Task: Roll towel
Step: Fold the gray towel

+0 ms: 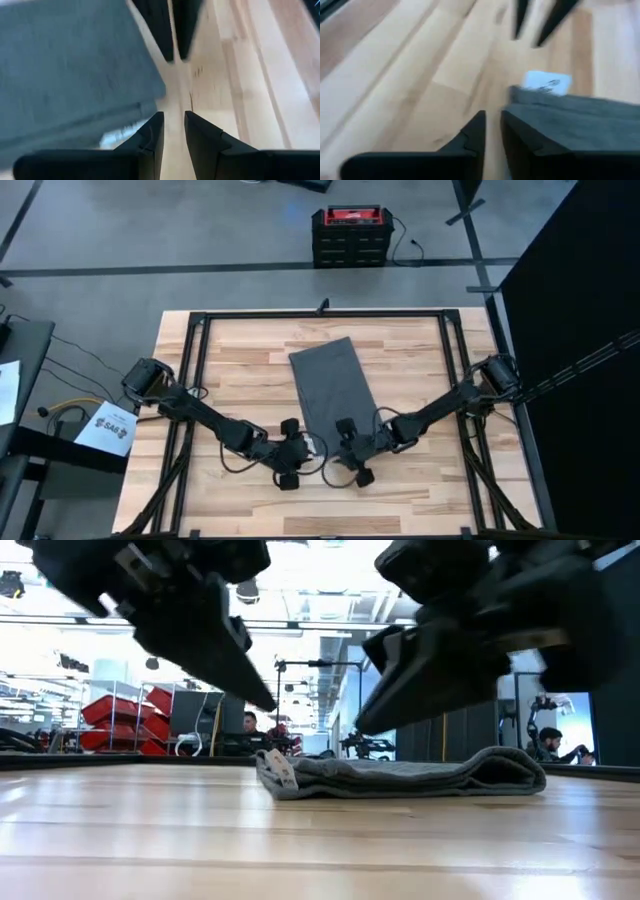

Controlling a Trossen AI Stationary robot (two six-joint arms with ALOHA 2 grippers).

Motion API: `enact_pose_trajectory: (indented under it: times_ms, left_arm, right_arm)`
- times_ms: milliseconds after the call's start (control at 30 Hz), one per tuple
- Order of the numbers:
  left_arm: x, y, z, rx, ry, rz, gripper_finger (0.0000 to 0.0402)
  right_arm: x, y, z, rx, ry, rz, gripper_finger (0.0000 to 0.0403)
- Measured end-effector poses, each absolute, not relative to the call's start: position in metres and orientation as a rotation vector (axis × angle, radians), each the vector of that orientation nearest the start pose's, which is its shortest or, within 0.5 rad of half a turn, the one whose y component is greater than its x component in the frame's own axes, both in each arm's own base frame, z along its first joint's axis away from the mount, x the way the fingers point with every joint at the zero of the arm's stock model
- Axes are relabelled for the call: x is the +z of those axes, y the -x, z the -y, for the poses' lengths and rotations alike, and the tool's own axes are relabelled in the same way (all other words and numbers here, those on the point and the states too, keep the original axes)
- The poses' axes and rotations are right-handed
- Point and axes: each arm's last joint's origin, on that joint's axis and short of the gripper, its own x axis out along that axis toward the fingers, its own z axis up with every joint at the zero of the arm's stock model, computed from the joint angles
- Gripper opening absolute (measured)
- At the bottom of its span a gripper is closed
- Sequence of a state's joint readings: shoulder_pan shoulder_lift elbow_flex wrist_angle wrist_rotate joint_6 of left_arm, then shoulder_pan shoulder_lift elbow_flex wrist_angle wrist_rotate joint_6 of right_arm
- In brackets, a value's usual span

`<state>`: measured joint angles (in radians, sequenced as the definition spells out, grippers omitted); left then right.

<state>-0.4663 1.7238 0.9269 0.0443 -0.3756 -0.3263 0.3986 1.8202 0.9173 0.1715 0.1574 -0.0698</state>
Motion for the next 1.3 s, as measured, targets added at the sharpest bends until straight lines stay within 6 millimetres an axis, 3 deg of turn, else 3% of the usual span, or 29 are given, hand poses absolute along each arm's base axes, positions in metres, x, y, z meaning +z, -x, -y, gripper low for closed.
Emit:
enact_pose_trajectory:
  times_ms: [100, 300, 500, 700, 1033, 1133, 1300]
  left_arm:
    - [0.159, -0.323, 0.134, 0.065, 0.002, -0.669, 0.0063]
    - [0.125, -0.334, 0.121, 0.042, 0.046, -0.779, 0.0063]
    - [0.120, -0.333, 0.123, 0.052, 0.080, -0.805, 0.0063]
    - [0.120, -0.332, 0.126, 0.051, 0.086, -0.809, 0.0063]
    - [0.119, -0.331, 0.126, 0.055, 0.088, -0.820, 0.0063]
    - [0.119, -0.330, 0.125, 0.060, 0.092, -0.830, 0.0063]
    - [0.118, -0.329, 0.125, 0.064, 0.094, -0.842, 0.0063]
  right_arm:
    - [0.138, -0.328, -0.133, 0.202, 0.281, -0.715, 0.0102]
    - [0.132, -0.331, -0.126, 0.154, 0.296, -0.735, 0.0176]
    - [0.108, -0.338, -0.123, 0.159, 0.331, -0.765, 0.0210]
    - [0.108, -0.345, -0.114, 0.124, 0.303, -0.732, 0.0182]
    - [0.111, -0.349, -0.109, 0.107, 0.290, -0.710, 0.0012]
    - [0.113, -0.350, -0.115, 0.139, 0.299, -0.728, 0.0017]
    - [0.118, -0.351, -0.123, 0.164, 0.273, -0.763, 0.0070]
